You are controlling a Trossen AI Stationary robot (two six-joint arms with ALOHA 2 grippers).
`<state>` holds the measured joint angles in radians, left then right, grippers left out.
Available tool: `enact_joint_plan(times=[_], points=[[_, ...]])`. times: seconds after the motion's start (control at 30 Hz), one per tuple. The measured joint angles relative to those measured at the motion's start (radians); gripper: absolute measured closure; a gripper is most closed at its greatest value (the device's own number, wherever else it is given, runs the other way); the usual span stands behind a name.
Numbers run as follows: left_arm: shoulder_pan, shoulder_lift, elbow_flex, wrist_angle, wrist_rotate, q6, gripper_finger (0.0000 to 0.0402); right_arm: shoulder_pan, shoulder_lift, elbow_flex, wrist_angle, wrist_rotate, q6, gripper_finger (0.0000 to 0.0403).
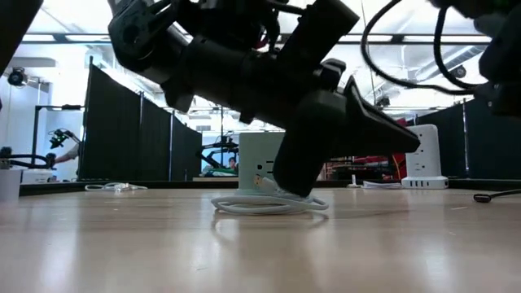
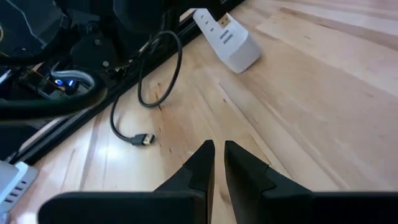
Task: Insert USB
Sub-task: Insert the right black charger cable into the pink outlet extension
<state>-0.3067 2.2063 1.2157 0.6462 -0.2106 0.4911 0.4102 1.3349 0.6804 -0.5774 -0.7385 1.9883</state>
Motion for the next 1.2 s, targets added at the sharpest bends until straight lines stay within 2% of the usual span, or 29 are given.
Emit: enact_joint_plan(times=[0.23,0.5,1.2], points=[[-0.016,-0.006,-0.037,0.006,0.000,-0.044,0.0377,-0.014,0.035,-0.011,0.007,-0.050,-0.055,0.0387],[-0.026,-0.014,-0.080,0.040,-0.010,-0.081,0.0377,-0.025,0.035,-0.022,0.013,-0.052,-0.075,0.0387],[-0.027,-0.015,-0.137,0.069,-0.017,-0.124,0.0377,-0.022,0.034,-0.032,0.062,-0.024,0.061,0.0387]])
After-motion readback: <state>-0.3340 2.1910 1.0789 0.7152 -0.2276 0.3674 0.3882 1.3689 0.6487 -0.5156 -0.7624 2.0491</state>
